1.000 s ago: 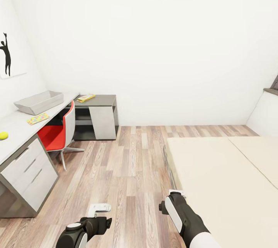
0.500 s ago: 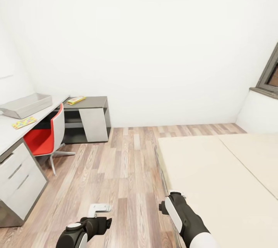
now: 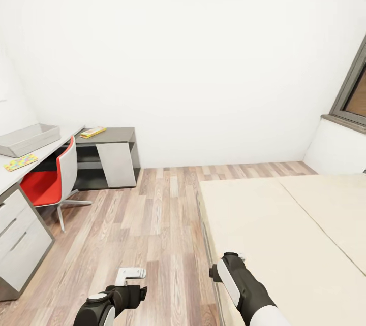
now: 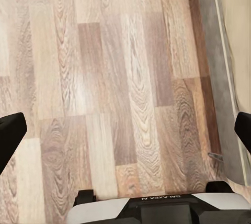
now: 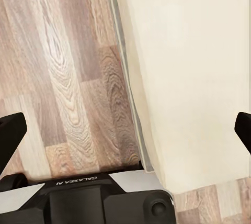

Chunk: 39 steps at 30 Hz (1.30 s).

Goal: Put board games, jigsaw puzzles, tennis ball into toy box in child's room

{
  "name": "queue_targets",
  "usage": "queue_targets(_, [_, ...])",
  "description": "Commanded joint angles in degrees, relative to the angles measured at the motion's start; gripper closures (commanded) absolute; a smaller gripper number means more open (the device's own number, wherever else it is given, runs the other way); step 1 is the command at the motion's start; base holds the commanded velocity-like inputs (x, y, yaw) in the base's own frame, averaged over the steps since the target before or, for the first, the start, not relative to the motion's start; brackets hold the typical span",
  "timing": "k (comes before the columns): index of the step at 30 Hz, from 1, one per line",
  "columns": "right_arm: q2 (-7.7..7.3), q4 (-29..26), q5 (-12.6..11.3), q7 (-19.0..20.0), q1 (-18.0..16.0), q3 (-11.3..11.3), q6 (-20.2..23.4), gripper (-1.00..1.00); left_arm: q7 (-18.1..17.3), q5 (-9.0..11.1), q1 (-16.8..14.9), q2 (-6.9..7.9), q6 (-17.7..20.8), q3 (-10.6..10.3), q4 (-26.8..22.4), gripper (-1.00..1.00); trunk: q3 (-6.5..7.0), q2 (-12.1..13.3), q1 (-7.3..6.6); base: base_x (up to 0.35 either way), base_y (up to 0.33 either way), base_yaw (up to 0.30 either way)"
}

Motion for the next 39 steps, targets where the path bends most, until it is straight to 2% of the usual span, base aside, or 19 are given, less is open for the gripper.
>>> queue_targets(1, [0.0, -0.1, -0.5, -0.5, 0.0, 0.1, 0.1, -1.0, 0.1, 0.0, 0.0, -0.01, 0.3, 0.0, -0.1, -1.0, -0.13, -0.1, 0.04, 0.0, -0.034, -0.001])
queue_targets(9, [0.0, -0.1, -0.5, -0.5, 0.0, 0.2, 0.1, -1.0, 0.1, 0.0, 0.0, -0.03, 0.3, 0.0, -0.1, -1.0, -0.13, -0.1, 0.04, 0.0, -0.011, 0.0])
queue_targets(17, [0.0, -0.1, -0.5, -0.5, 0.0, 1.5, 0.1, -1.0, 0.1, 0.0, 0.0, -0.01, 0.3, 0.0, -0.1, -1.0, -0.13, -0.1, 0.04, 0.0, -0.001, 0.0])
queue_targets(39, [0.0, -0.1, -0.5, -0.6, 0.0, 1.8, 0.0, -1.0, 0.1, 0.0, 0.0, -0.03, 0.3, 0.0, -0.1, -1.0, -0.13, -0.1, 0.04, 0.0, 0.0, 0.0])
